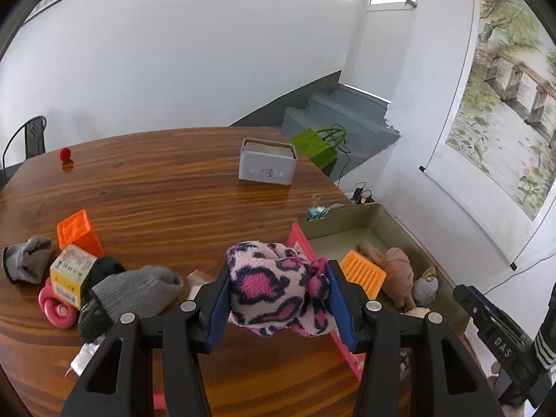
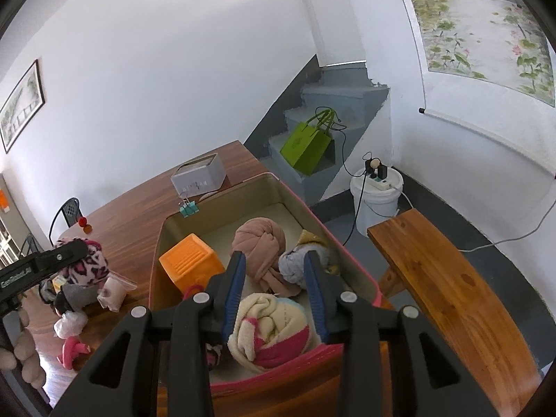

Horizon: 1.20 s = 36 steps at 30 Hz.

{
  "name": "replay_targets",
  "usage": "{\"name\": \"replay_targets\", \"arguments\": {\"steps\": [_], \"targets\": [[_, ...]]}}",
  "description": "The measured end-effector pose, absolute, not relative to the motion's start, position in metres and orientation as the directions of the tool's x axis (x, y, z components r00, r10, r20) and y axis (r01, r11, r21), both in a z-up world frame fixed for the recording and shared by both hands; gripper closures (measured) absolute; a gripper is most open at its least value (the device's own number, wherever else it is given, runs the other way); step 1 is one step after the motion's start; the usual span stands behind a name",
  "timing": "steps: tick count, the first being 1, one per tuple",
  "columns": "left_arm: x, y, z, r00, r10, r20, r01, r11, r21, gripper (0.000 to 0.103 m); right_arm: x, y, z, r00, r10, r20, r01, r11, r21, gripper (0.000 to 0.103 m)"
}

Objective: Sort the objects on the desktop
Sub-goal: 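Carry the grey sock and leopard plush over the pink tin box, then open both grippers to drop the sock and plush into the tin box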

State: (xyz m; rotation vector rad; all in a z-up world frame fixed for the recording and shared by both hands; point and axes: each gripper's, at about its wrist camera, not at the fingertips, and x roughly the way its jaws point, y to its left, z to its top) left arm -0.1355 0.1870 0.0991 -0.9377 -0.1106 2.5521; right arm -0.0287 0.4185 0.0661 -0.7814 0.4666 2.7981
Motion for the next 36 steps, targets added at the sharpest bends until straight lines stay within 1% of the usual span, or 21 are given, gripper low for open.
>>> {"name": "replay_targets", "arguments": {"steps": [5,7,8,14,16,17,18,19,20,23,28,36], "targets": [[-0.149,0.216,0.107,-0.685,0.433,-0.586,-0.394,-0.896,-0.202,0.051,-0.028,0.421,0.066,-0.840,0.110,-0.532,-0.282,-0.925,0.255,0.064],[-0.156,0.229,0.109,-0.679,0.446,-0.583,-0.409,-0.890,-0.203,0.051,-0.028,0.422,0.066,-0.840,0.113,-0.531,-0.287,-0.923,0.258,0.056],[-0.160,0.235,0.110,-0.675,0.453,-0.583,-0.417,-0.885,-0.206,0.051,-0.028,0.423,0.067,-0.841,0.114,-0.529,-0.288,-0.922,0.259,0.055],[-0.186,0.277,0.113,-0.636,0.505,-0.584,-0.464,-0.855,-0.234,0.050,-0.025,0.424,0.068,-0.846,0.126,-0.518,-0.295,-0.920,0.259,0.054],[-0.192,0.289,0.112,-0.626,0.516,-0.585,-0.474,-0.847,-0.241,0.047,-0.025,0.425,0.069,-0.846,0.124,-0.519,-0.294,-0.920,0.259,0.054],[-0.195,0.293,0.112,-0.622,0.519,-0.586,-0.477,-0.845,-0.242,0.038,-0.026,0.425,0.068,-0.846,0.125,-0.519,-0.294,-0.921,0.257,0.054],[-0.196,0.296,0.111,-0.620,0.519,-0.588,-0.478,-0.845,-0.241,0.035,-0.026,0.424,0.068,-0.845,0.127,-0.519,-0.293,-0.922,0.253,0.054],[-0.197,0.299,0.110,-0.618,0.518,-0.591,-0.479,-0.844,-0.239,0.033,-0.026,0.424,0.068,-0.845,0.127,-0.520,-0.292,-0.923,0.249,0.054],[-0.197,0.301,0.109,-0.616,0.519,-0.593,-0.482,-0.844,-0.237,0.033,-0.026,0.423,0.068,-0.845,0.127,-0.520,-0.290,-0.925,0.246,0.054],[-0.196,0.299,0.105,-0.608,0.517,-0.602,-0.482,-0.844,-0.237,0.031,-0.026,0.422,0.068,-0.845,0.126,-0.519,-0.287,-0.927,0.242,0.054],[-0.198,0.283,0.098,-0.598,0.504,-0.623,-0.441,-0.856,-0.270,0.031,-0.026,0.424,0.066,-0.843,0.133,-0.522,-0.295,-0.924,0.241,0.054],[-0.187,0.235,0.094,-0.615,0.470,-0.633,-0.378,-0.880,-0.286,0.031,-0.027,0.426,0.065,-0.841,0.149,-0.520,-0.308,-0.922,0.234,0.054]]}}
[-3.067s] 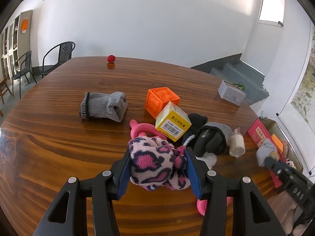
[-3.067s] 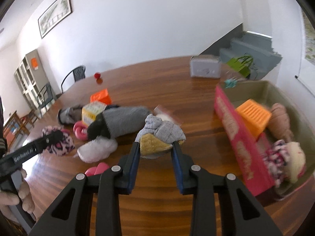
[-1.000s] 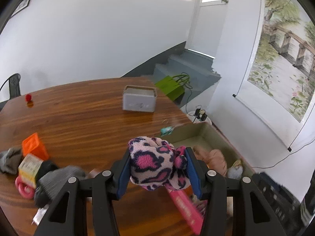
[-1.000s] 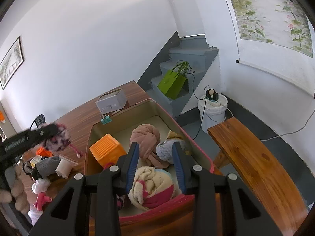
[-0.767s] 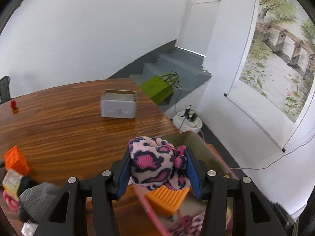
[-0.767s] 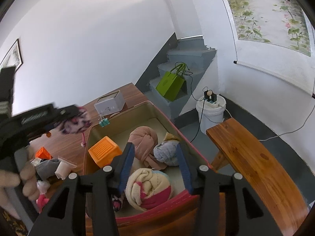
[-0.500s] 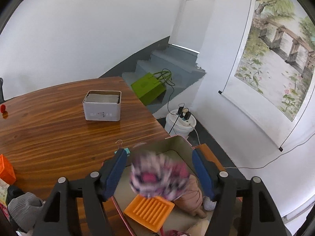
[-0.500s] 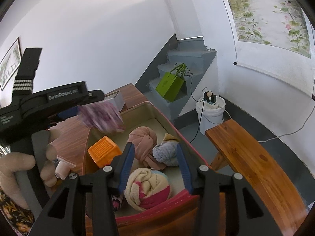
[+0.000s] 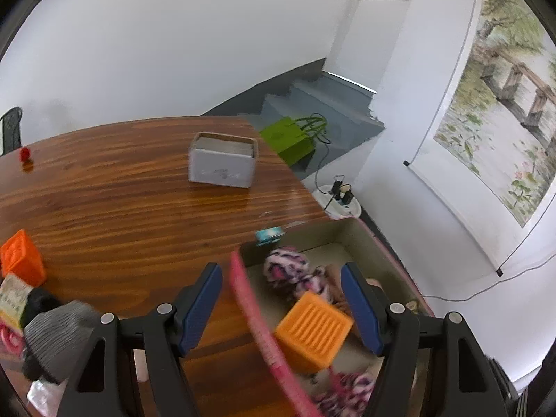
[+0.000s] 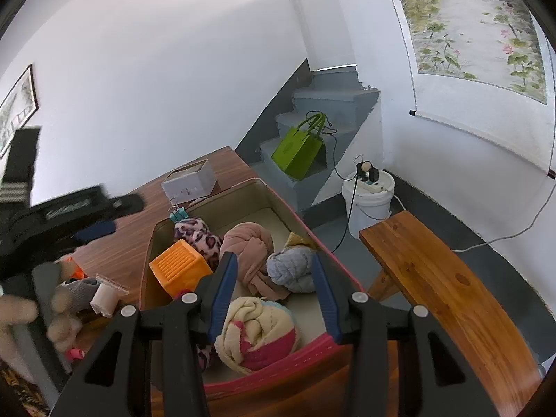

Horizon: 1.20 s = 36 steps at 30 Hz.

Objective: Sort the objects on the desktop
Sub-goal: 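Open both grippers to drop the sock and plush into the tin box, then move back to the pile and grasp the white plastic bag with the left gripper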

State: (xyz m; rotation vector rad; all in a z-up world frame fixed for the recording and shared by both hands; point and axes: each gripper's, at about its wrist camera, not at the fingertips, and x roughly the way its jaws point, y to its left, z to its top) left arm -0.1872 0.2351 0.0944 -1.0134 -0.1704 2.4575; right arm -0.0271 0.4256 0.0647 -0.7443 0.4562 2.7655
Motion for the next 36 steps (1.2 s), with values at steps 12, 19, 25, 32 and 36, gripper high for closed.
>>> {"name": "replay_targets", "arguments": {"steps": [12,19,25,32,36], "targets": [[-0.154,0.103,0.087,-0.712,0.306,-0.633,-0.179,-0.950,-0.258,0.031,-0.028,0.420,0.064,-0.839,0.208,-0.503,-0.342,-0.921,0.189,0.047],[-0.135,0.043,0.066,-0.710,0.260,-0.655,-0.103,-0.958,-0.268,0.031,-0.026,0.392,0.064,-0.838,0.295,-0.460,-0.362,-0.930,0.061,0.044],[-0.122,0.014,0.048,-0.687,0.251,-0.682,-0.079,-0.959,-0.273,0.031,-0.025,0.370,0.059,-0.833,0.285,-0.475,-0.349,-0.936,0.051,0.043],[-0.123,-0.005,0.036,-0.669,0.253,-0.699,-0.066,-0.957,-0.283,0.031,-0.020,0.327,0.054,-0.848,0.163,-0.504,-0.247,-0.963,0.105,0.039],[-0.128,0.005,0.029,-0.651,0.258,-0.713,-0.120,-0.963,-0.239,0.031,-0.022,0.294,0.050,-0.851,0.106,-0.515,-0.172,-0.982,0.083,0.039]]}}
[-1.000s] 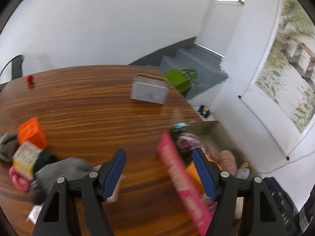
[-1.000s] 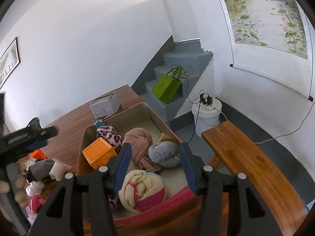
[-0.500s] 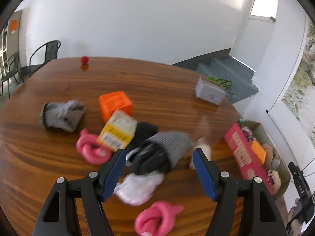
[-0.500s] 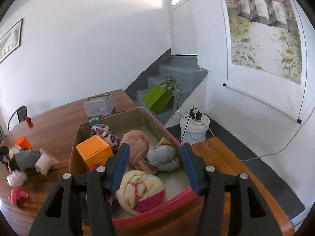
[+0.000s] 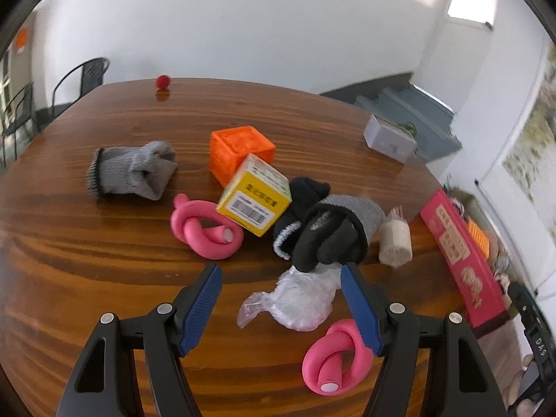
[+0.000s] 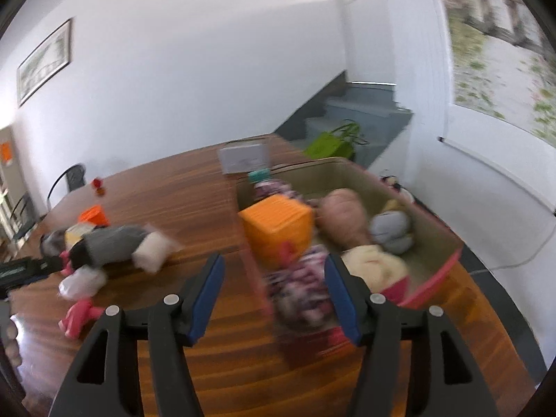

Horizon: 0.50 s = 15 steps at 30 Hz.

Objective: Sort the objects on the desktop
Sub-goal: 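Move back to the pile and grasp the white plastic bag with the left gripper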

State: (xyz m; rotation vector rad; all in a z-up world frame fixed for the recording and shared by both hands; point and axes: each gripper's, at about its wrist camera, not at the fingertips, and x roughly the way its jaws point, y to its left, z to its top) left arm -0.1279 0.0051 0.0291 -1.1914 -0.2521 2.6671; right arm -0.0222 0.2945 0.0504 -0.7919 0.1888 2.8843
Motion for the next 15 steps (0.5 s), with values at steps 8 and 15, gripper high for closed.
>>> {"name": "replay_targets", "arguments": {"steps": [8,15], "targets": [[-0.143,0.017,0.016,-0.640,0.243,-0.729,-0.160,-0.970,-0.184,0.031,-0.020,0.269,0.048,-0.848,0.052,-0.527,-0.120,-0.988,0.097,0.038],[-0.149,0.035,0.008,-0.624,0.254,-0.739,-0.227,-0.964,-0.140,0.031,-0.023,0.253,0.044,-0.842,0.025,-0.539,-0.088,-0.992,0.090,0.037]]}}
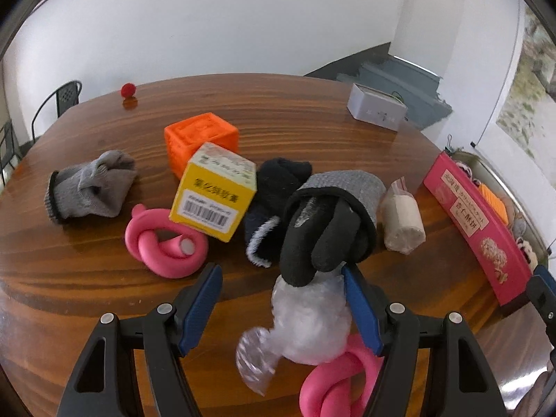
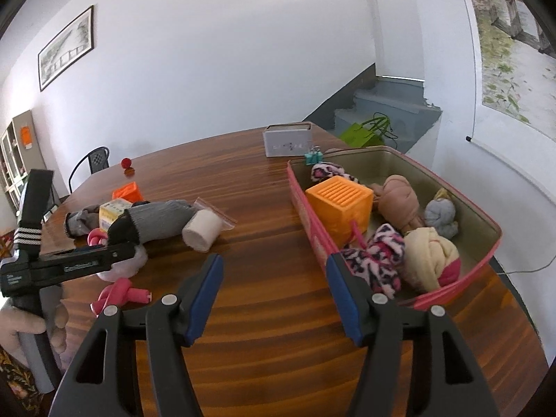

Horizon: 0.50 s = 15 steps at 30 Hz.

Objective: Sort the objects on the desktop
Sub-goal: 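Move back to the pile and grasp the white plastic bag with the left gripper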

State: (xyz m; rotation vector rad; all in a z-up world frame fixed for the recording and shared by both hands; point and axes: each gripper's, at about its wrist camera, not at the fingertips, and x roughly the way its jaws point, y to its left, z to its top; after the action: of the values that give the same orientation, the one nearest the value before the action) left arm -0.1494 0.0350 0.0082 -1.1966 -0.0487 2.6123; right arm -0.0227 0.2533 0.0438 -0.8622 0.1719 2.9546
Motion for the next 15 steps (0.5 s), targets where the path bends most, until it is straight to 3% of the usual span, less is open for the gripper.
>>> {"name": "replay_targets", "arguments": {"steps": [4,8,15], "targets": [[-0.149,0.044,0.003,-0.609,0.245,-0.754,-0.255,-0.961,-0.106,0.033,-0.025,0.250,0.042,-0.838,0.018,-0.545,-0.075,-0.994,0.082,0.037],[-0.149,0.043,-0.001,-0.589,0.254,-0.767,-0.260,-0.958,-0.118,0.062,-0.026,0.249,0.041,-0.837,0.019,-0.547,-0.072,-0.994,0.077,0.037],[-0.137,0.032,0.008,-0.610,0.248,-0.752,-0.233,-0.964,-0.129,0.063,-0.028,0.250,0.040,-0.832,0.016,-0.555,-0.074,-0.994,0.081,0.037]]}}
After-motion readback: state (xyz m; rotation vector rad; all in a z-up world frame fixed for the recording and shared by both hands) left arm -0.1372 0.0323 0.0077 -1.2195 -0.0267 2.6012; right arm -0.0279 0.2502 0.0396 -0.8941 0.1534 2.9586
